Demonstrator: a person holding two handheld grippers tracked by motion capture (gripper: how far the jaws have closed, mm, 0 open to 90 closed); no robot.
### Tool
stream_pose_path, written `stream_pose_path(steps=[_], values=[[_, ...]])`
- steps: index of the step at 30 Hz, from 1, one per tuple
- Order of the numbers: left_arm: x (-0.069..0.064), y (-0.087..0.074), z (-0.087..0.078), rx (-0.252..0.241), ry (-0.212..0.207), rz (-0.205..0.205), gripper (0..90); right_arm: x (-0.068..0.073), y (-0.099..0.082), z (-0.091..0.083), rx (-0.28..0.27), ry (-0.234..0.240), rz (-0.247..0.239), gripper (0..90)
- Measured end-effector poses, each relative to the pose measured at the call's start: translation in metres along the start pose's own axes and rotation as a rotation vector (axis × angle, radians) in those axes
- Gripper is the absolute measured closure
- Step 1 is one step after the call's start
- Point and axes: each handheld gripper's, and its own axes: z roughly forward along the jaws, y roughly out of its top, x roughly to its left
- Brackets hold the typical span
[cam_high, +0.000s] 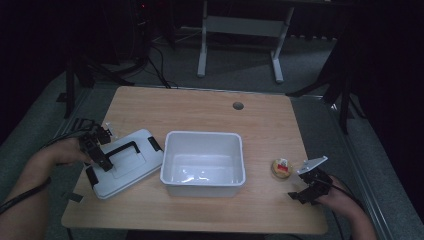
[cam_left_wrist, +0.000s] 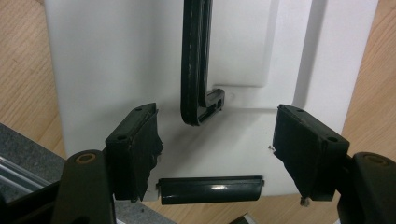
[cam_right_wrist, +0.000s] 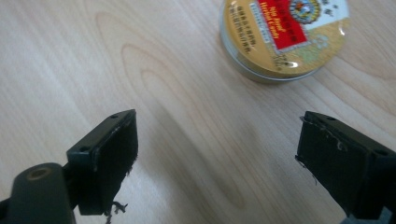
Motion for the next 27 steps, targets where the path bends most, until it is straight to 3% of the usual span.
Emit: stream_pose_path(steps=[2,3,4,6,10,11,12,13,16,20,27], values=[[0.0,0.0,0.0,0.001,-0.001,0.002,31.0,0.0,0.003,-0.001,0.022,0.004,-0.01,12.1],[0.0,-0.001,0.0,0.008,0.001,0.0,31.0,0.001,0.009,-0.002,0.066,-0.003,-0.046,12.1],[0.0,-0.001,0.0,0.008,0.001,0.0,31.0,0.001,0.009,-0.002,0.066,-0.003,-0.046,12.1],[0.0,-0.001,0.001,0.014,0.001,0.002,31.0,0.002,0.017,-0.004,0.134,0.002,-0.086,12.1],[-0.001,-0.002,-0.002,0.013,-0.002,0.002,31.0,0.002,0.025,-0.008,0.218,-0.002,-0.136,12.1],[-0.001,-0.002,-0.002,0.013,-0.002,0.002,31.0,0.002,0.025,-0.008,0.218,-0.002,-0.136,12.1],[-0.001,-0.002,-0.003,0.013,0.0,-0.001,31.0,0.002,0.029,-0.009,0.26,0.006,-0.137,11.7],[-0.001,-0.002,-0.003,0.013,0.0,-0.001,31.1,0.002,0.029,-0.009,0.26,0.006,-0.137,11.7],[0.0,-0.002,-0.003,0.017,0.001,-0.001,31.0,0.003,0.036,-0.008,0.331,0.011,-0.158,11.8],[0.0,-0.003,-0.003,0.02,0.001,-0.004,31.0,0.001,0.044,-0.007,0.327,-0.006,-0.197,12.9],[0.0,-0.003,-0.003,0.021,-0.002,-0.004,31.1,-0.013,0.057,-0.003,0.296,-0.005,-0.196,14.2]])
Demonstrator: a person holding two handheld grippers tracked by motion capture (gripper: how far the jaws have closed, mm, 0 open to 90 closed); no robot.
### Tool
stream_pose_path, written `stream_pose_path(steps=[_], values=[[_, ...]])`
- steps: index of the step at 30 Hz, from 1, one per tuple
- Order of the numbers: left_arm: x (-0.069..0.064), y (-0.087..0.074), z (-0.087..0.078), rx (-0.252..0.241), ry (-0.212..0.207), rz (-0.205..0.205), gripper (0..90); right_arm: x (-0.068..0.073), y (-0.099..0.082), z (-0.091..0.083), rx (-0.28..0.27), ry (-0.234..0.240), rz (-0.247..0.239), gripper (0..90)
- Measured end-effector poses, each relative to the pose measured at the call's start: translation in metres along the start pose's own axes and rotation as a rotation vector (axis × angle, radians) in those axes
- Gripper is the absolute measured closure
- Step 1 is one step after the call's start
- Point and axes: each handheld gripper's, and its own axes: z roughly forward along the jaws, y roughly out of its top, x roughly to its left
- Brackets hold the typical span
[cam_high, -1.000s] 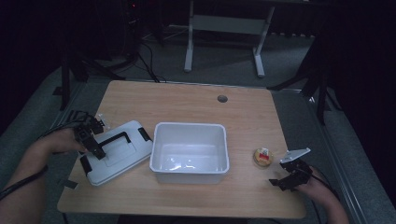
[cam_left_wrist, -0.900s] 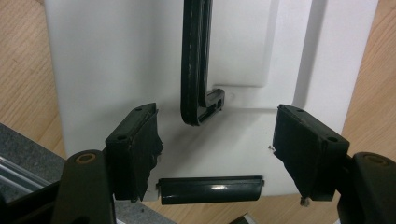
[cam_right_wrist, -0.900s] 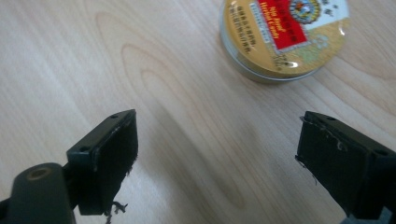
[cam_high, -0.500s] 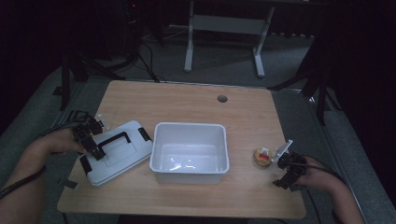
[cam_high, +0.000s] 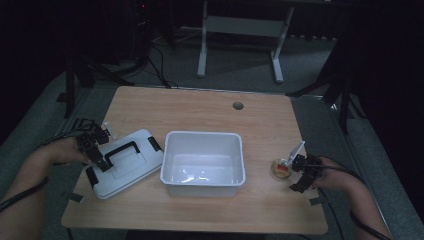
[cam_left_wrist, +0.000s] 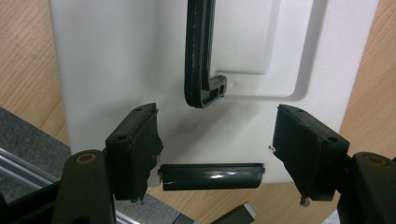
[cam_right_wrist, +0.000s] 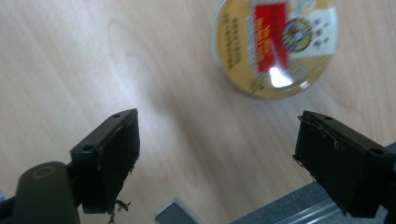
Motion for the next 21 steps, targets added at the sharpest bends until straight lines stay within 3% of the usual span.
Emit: stream_pose_path(steps=[13,21], values=[[0.0,0.001,-0.002,0.008,0.005,-0.001,31.1,-0.025,0.028,0.017,0.016,-0.002,-0.011,14.2],[0.001,0.001,0.0,0.009,0.0,-0.002,31.1,-0.028,0.041,0.03,0.032,0.01,-0.048,14.0]])
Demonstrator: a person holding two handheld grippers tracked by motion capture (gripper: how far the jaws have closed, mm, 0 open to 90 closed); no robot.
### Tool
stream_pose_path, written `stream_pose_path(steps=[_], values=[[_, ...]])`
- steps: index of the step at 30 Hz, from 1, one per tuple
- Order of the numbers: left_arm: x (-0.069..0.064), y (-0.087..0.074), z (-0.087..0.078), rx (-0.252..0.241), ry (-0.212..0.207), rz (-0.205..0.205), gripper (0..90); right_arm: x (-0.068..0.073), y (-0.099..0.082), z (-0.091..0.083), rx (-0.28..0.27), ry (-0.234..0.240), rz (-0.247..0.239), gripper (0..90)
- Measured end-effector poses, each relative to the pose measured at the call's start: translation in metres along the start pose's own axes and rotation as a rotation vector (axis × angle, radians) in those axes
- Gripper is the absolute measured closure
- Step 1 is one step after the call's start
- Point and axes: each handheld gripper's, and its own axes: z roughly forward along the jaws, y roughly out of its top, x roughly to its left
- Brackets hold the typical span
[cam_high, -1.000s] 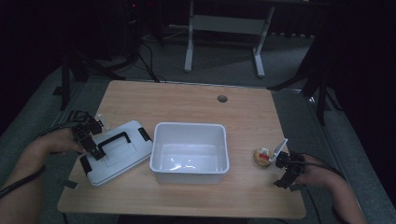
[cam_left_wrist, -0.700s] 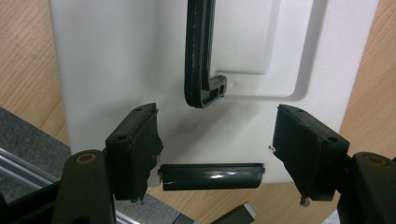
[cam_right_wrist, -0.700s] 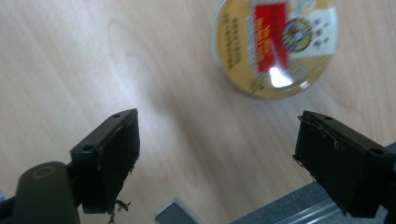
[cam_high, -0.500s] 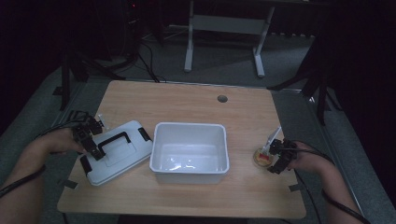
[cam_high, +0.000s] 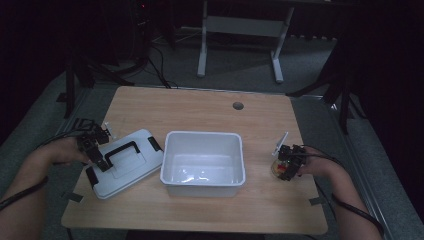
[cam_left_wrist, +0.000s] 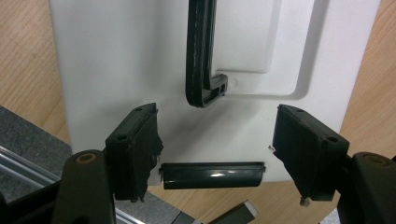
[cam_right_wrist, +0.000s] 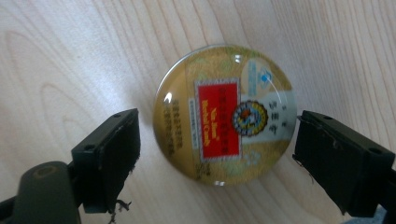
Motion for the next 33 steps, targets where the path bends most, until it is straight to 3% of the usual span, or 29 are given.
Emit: stream_pose_path(steps=[17,18,27,29,31,33], values=[[0.001,-0.002,0.0,0.012,0.001,-0.002,31.7,-0.008,0.009,0.012,0.043,0.004,-0.045,19.7],[0.001,-0.002,0.0,0.011,0.0,-0.002,31.7,-0.006,0.01,0.01,0.035,-0.019,-0.066,19.9],[0.0,-0.004,-0.003,0.006,0.004,0.011,32.4,0.012,0.014,-0.008,0.02,-0.031,-0.18,20.1],[0.0,-0.004,-0.003,0.009,0.006,0.007,32.3,0.025,0.017,-0.015,0.051,-0.058,-0.25,20.1],[0.0,-0.004,-0.004,0.01,0.007,0.007,32.3,0.029,0.019,-0.018,0.058,-0.058,-0.256,20.1],[0.0,-0.004,-0.004,0.013,0.006,0.005,32.3,0.044,0.023,-0.03,0.071,-0.047,-0.311,20.2]])
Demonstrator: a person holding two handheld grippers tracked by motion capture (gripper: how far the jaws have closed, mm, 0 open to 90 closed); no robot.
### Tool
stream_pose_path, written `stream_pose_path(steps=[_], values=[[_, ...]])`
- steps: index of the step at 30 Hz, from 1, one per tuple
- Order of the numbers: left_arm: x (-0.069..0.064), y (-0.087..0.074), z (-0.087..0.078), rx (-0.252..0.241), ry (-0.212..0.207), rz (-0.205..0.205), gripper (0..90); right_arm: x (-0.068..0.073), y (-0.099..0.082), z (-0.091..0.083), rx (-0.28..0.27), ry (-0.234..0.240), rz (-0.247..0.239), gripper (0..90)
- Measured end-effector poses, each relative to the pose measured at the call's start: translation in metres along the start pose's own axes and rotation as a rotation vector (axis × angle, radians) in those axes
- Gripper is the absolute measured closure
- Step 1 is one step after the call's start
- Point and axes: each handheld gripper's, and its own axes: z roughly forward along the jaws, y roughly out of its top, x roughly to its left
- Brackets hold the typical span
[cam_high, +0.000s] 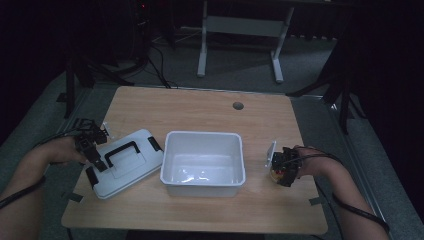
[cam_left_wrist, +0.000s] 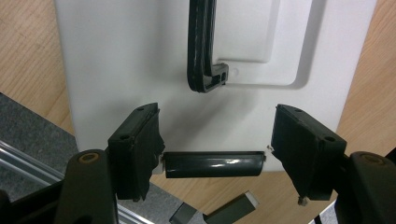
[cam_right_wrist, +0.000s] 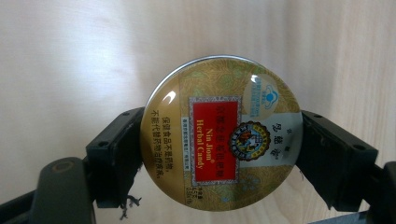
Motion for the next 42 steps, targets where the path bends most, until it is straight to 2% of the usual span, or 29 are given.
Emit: stream_pose_path(steps=[1,2,3,4,5,6,11,13,16,17,21,22,25,26,35,42], values=[[0.0,0.0,0.0,0.0,0.001,0.0,32.4,0.004,0.003,-0.004,0.005,-0.002,-0.021,20.1],[0.0,0.0,-0.001,-0.002,0.003,0.001,32.4,0.004,0.003,-0.004,0.005,-0.002,-0.021,20.1],[0.0,0.001,-0.002,-0.004,0.003,0.003,32.3,0.008,0.006,-0.008,0.006,-0.003,-0.046,20.2],[0.0,0.001,-0.002,-0.004,0.003,0.003,32.3,0.008,0.006,-0.008,0.006,-0.003,-0.046,20.2],[-0.001,0.001,-0.003,-0.007,0.002,0.003,32.3,0.019,0.014,-0.02,0.014,0.003,-0.097,20.2],[-0.001,0.001,-0.002,-0.007,0.002,0.003,32.3,0.023,0.017,-0.024,0.009,0.015,-0.109,20.1],[-0.002,0.002,-0.002,-0.001,0.006,0.006,32.3,0.038,0.031,-0.044,-0.005,0.015,-0.176,20.2],[-0.002,0.002,-0.003,-0.002,0.007,0.007,32.3,0.041,0.036,-0.052,-0.009,0.012,-0.184,20.1],[-0.002,0.001,-0.004,-0.006,0.009,0.007,32.3,0.042,0.04,-0.06,-0.001,0.017,-0.168,20.2],[-0.002,0.001,-0.006,-0.007,0.009,0.006,32.3,0.044,0.043,-0.069,-0.001,0.011,-0.166,20.2],[-0.002,0.0,-0.007,-0.005,0.013,0.002,32.3,0.045,0.048,-0.081,-0.015,-0.008,-0.173,20.2],[-0.002,0.0,-0.008,-0.006,0.015,0.004,32.4,0.046,0.052,-0.091,-0.03,-0.032,-0.197,20.2],[-0.003,-0.001,-0.009,-0.006,0.018,0.004,32.3,0.045,0.056,-0.099,-0.048,-0.038,-0.203,20.2],[-0.003,-0.001,-0.01,-0.008,0.017,0.003,32.3,0.044,0.06,-0.107,-0.068,-0.051,-0.205,20.2],[-0.003,-0.001,-0.01,-0.002,0.024,0.005,32.3,0.033,0.077,-0.132,-0.073,-0.095,-0.216,20.2],[-0.004,-0.001,-0.01,0.0,0.022,0.011,32.8,0.026,0.094,-0.14,-0.076,-0.095,-0.221,20.2]])
